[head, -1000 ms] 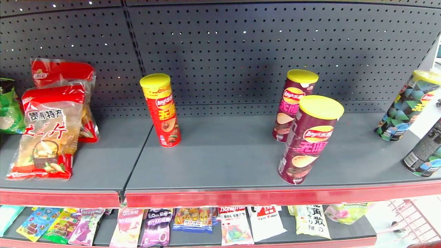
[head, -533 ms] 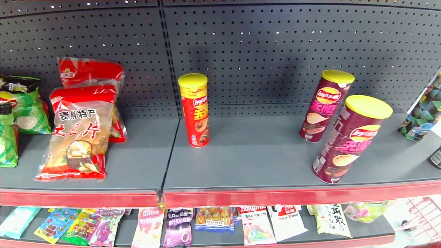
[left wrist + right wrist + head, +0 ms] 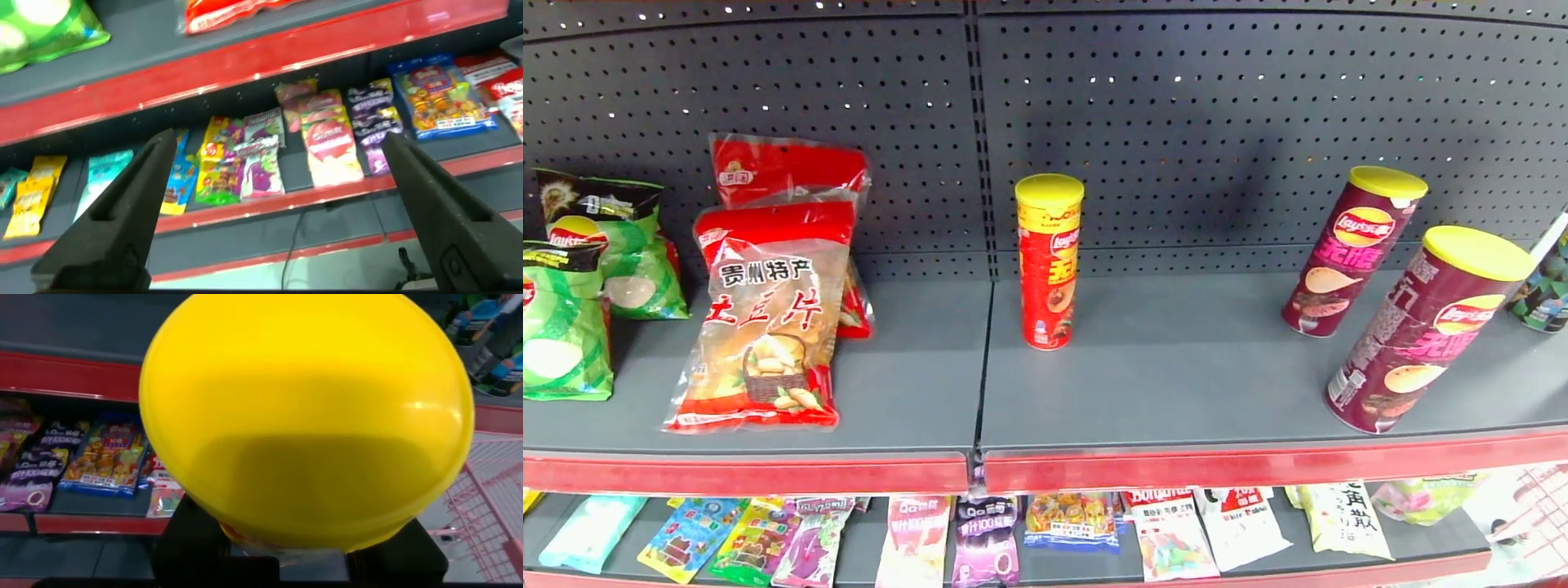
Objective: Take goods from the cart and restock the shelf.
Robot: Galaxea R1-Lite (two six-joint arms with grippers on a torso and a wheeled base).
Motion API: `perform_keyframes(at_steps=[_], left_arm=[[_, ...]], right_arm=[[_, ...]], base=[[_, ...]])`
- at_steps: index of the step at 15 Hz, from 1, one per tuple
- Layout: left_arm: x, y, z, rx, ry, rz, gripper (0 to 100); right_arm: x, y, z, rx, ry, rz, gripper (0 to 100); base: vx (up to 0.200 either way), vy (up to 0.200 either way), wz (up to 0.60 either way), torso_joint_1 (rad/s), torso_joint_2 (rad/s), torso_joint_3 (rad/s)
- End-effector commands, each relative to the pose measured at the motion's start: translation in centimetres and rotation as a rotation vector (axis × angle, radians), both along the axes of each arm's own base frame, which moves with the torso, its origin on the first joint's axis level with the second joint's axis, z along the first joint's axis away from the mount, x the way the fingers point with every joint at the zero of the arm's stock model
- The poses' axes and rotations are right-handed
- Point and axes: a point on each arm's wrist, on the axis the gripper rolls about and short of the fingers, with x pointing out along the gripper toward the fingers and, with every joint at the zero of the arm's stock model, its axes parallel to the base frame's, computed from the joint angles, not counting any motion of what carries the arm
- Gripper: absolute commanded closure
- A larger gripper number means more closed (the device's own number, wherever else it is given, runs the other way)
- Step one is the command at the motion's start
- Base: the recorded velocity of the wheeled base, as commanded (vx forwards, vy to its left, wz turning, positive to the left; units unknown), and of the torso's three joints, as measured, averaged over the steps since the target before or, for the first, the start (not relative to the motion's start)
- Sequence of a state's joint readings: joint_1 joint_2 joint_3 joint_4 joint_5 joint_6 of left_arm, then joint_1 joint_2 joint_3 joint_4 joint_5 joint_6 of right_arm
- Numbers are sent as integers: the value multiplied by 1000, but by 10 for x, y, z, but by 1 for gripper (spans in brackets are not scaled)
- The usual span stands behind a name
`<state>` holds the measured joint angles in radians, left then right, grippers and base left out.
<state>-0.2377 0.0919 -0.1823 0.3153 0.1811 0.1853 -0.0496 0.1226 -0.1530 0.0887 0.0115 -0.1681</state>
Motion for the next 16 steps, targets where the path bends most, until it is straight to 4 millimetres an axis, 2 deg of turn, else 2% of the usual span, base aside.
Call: perform_keyframes(at_steps=[1,4,12,14,16], left_arm=[[0,0,0,1,2,3,0],[0,0,0,-3,2,10,0],[0,0,0,3,0,4,0],[3,-1,15,17,-25,-97,0],[17,-7,48,-27,25,-260,0]], right_arm=[[0,0,-1,-1,3,0,100],[0,0,-1,-1,3,0,100],[-1,0,-6,-1,-5,1,100],[-4,1,-6,0,-29,69,100],[-3,2,-1,7,-11,179,100]], base=[[0,0,0,0,0,0],[200,0,0,-4,1,1],[0,0,0,6,2,0],[0,0,0,0,0,0],[0,0,0,0,0,0]])
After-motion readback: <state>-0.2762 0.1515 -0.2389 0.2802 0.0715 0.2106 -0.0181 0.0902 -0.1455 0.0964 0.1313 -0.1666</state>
